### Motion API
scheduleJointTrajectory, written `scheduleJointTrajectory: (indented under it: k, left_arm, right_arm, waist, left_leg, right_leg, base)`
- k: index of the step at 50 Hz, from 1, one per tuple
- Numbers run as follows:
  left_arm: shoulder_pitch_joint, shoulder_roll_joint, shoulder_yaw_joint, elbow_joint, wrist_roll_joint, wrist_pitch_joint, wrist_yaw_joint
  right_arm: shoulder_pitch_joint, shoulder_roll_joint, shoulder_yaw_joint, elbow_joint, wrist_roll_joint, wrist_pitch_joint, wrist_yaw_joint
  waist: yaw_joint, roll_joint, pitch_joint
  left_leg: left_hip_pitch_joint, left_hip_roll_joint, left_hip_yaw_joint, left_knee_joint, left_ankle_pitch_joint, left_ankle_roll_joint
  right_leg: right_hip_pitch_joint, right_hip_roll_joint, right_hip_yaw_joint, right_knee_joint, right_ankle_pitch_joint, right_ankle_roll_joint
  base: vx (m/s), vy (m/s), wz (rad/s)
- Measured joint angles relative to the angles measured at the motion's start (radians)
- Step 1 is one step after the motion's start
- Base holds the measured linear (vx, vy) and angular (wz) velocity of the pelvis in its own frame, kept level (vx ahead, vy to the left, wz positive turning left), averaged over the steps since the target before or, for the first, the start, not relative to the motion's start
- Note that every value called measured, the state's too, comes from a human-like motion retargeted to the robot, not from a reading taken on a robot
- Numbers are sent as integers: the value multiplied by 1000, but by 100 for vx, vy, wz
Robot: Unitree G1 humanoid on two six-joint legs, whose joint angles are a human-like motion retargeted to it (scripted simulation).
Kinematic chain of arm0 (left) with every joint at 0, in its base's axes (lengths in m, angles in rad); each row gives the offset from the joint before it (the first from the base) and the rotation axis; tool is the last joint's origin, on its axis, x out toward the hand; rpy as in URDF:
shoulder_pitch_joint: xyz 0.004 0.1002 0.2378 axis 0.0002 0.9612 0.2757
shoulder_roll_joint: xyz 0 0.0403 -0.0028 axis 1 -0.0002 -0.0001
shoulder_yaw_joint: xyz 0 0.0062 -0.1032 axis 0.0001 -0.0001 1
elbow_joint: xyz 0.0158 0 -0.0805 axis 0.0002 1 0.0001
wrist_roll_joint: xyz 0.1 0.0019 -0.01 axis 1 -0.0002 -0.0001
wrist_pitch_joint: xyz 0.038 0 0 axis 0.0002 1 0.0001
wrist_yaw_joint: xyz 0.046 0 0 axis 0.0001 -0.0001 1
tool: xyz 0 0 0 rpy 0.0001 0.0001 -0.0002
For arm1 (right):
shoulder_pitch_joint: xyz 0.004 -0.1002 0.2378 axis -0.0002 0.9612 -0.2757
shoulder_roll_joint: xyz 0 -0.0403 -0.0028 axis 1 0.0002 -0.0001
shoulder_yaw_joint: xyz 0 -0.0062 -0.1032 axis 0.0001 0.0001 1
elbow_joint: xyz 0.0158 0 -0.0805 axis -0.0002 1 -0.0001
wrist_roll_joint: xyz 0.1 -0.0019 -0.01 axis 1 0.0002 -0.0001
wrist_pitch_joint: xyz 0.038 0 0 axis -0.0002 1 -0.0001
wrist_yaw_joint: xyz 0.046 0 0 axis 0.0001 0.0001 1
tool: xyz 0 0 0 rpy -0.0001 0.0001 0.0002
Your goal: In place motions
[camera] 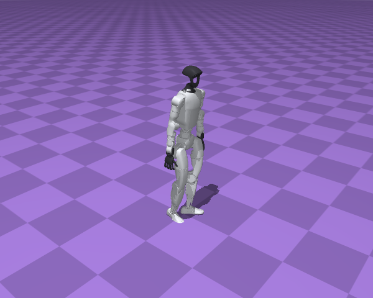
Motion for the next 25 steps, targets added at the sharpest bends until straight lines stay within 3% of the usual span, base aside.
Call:
scheduleJointTrajectory:
  k: [2, 5, 7, 13, 18, 25]
  left_arm:
    - [7, -8, -9, 0, -4, -3, -10]
    - [24, -15, 0, 16, -12, -3, -13]
    - [30, -15, 11, 39, 5, 7, -16]
    - [50, -29, 7, 136, -22, 6, 23]
    - [96, -37, 56, 152, 4, 20, 14]
    - [102, -41, 47, 132, 10, 19, 18]
  right_arm:
    - [7, 0, -5, 23, -14, 6, 3]
    - [19, 5, -3, 45, -21, 13, 13]
    - [23, 10, -9, 53, -17, 13, 27]
    - [25, 26, -59, 35, -7, 11, 29]
    - [12, 24, -17, 24, -17, 15, 5]
    - [-12, 45, 1, 3, 0, 9, 26]
  waist:
    - [14, -18, 19]
    - [44, -33, 36]
    - [96, -40, 26]
    - [128, -29, 24]
    - [101, -11, -37]
    - [101, -17, -31]
  left_leg:
    - [42, -36, -21, -20, 2, 1]
    - [89, -56, -47, -15, -8, -9]
    - [89, -56, -50, 6, -14, -20]
    - [111, -50, -129, 52, -18, -38]
    - [118, -47, -144, 28, -22, -43]
    - [154, -61, -174, 3, -23, -45]
  right_leg:
    - [-5, -6, 78, -92, -59, -29]
    - [28, -29, 91, -181, -63, -48]
    - [72, -83, -133, -183, -86, -35]
    - [169, -81, -150, -247, -81, -24]
    - [186, -60, -171, -280, -88, -30]
    - [220, -59, -190, -289, -98, -33]
  base:
    - [26, -9, 107]
    - [22, -8, 42]
    - [18, -10, 5]
    - [14, -8, 68]
    - [11, -1, 21]
    - [3, -2, 14]
